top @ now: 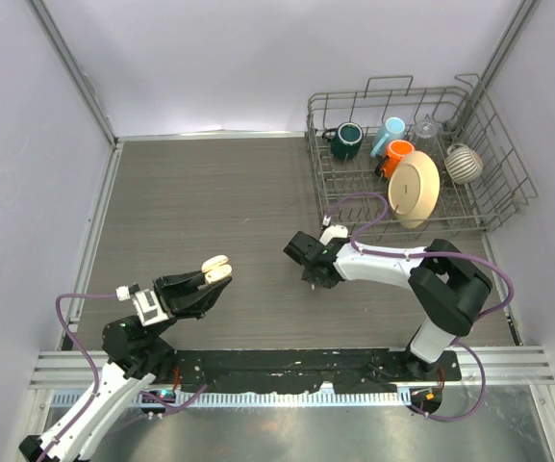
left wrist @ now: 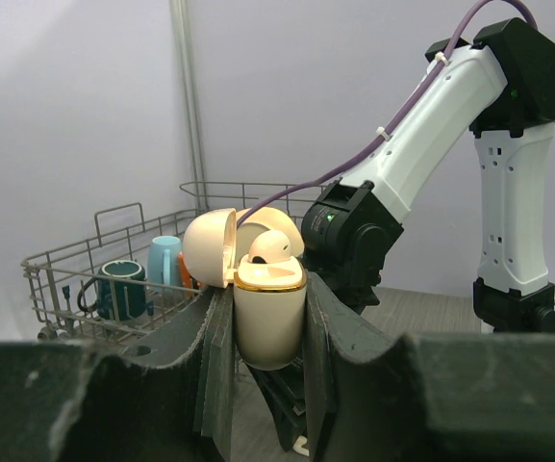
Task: Insert the wireless bluetooth earbuds into the charging case
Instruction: Adjust the earbud at the center of the board.
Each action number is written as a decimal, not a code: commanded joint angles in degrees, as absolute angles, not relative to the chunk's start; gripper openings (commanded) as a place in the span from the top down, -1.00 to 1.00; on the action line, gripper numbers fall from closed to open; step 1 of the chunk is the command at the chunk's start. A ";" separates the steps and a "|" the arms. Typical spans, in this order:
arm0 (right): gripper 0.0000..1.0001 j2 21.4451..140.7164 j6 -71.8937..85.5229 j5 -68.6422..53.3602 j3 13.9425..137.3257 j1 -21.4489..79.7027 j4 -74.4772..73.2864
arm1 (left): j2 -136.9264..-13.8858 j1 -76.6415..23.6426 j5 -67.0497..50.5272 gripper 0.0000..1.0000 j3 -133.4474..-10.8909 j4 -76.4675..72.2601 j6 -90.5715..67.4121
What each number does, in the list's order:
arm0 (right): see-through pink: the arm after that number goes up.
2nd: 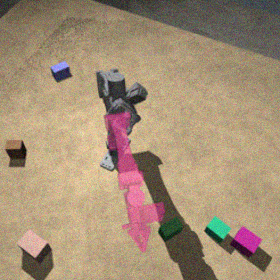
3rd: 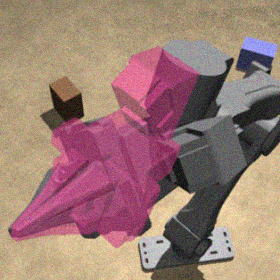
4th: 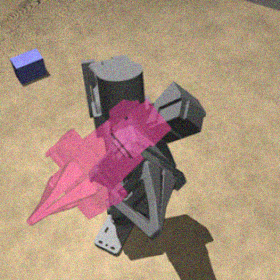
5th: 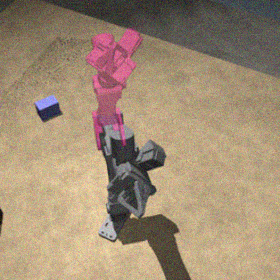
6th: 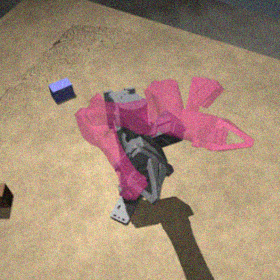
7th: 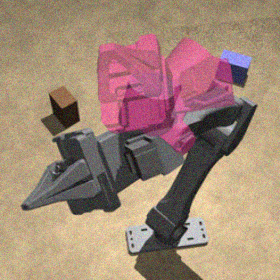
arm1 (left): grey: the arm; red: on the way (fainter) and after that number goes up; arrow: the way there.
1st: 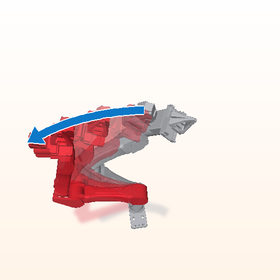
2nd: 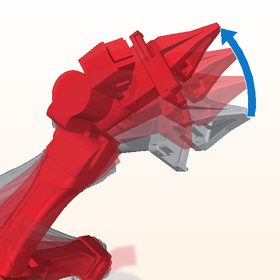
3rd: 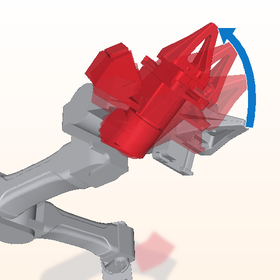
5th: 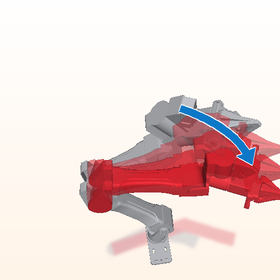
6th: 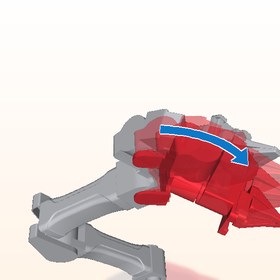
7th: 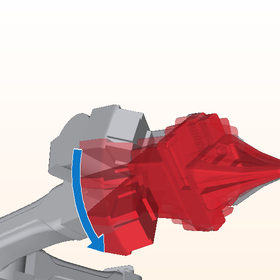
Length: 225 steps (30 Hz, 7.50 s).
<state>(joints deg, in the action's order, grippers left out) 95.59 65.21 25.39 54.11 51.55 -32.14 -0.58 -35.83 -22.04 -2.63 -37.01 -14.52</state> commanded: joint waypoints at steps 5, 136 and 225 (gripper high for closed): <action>0.26 98.00 63.37 19.86 52.12 52.12 -30.67 | 0.09 -35.86 -21.18 1.00 0.18 -40.08 -13.89; 0.28 98.79 84.55 24.96 49.13 55.99 -38.85 | 2.37 -35.86 -20.74 1.00 0.18 -37.44 -14.33; 0.17 100.29 70.75 23.91 44.21 53.88 -33.84 | 2.37 -35.86 -20.48 1.00 0.35 -37.27 -13.89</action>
<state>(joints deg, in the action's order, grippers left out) 95.09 70.06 27.16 50.43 54.92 -26.41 -0.58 -35.83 -20.99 -2.63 -36.32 -14.50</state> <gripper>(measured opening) 0.396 0.306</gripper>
